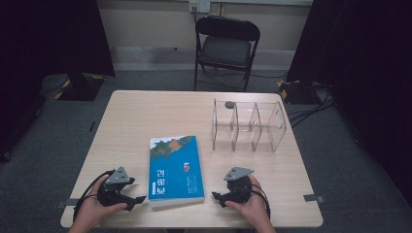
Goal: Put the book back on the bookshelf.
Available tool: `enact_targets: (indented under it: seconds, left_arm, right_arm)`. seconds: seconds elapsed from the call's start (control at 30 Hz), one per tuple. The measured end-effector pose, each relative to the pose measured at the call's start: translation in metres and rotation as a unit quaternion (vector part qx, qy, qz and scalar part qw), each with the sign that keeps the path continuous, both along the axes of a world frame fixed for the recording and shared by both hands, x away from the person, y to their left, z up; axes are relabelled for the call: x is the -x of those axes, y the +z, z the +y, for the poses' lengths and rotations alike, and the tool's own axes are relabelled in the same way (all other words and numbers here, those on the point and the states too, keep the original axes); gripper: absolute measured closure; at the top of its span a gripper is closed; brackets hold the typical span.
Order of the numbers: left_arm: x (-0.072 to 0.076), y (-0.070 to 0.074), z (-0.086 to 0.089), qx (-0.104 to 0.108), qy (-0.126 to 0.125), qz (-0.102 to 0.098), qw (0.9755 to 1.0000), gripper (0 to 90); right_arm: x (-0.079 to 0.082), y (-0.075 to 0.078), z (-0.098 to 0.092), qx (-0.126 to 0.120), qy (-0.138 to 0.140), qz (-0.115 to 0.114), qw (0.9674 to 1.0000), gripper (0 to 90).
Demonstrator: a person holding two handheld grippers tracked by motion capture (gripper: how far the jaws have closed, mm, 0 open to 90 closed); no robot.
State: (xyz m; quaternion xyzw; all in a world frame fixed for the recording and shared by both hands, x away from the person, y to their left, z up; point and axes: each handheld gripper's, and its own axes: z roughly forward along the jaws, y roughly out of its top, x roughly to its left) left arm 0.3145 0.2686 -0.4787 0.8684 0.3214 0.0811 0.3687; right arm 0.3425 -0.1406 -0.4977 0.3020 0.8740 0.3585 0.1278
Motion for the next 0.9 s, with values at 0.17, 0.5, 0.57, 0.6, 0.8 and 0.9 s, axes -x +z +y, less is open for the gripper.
enact_targets:
  seconds: [0.17,0.5,0.57,0.6,0.8,0.9]
  left_arm:
    - [0.005,0.001,-0.008,0.006,-0.03,0.002,0.9995,14.9]
    - [0.014,-0.001,-0.014,-0.014,-0.057,0.015,0.9982,15.5]
    - [0.017,-0.002,-0.017,-0.023,-0.065,0.01,0.9975,15.5]
    - [0.017,-0.002,-0.019,-0.023,-0.067,0.005,0.9975,15.5]
    - [0.016,-0.008,-0.032,-0.032,-0.066,0.003,0.9973,15.6]
    - [0.014,-0.011,-0.038,-0.041,-0.059,-0.004,0.9974,16.9]
  right_arm:
    - [-0.001,0.002,0.001,0.007,0.011,0.004,0.9999,13.7]
    - [0.003,0.004,0.003,0.017,0.043,0.011,0.9989,14.1]
    - [0.004,0.005,0.003,0.02,0.049,0.009,0.9986,14.4]
    - [0.004,0.004,0.003,0.018,0.05,0.01,0.9985,14.8]
    - [0.005,0.005,0.007,0.017,0.054,0.01,0.9983,14.4]
    - [0.005,0.006,0.01,0.022,0.064,0.001,0.9977,14.5]
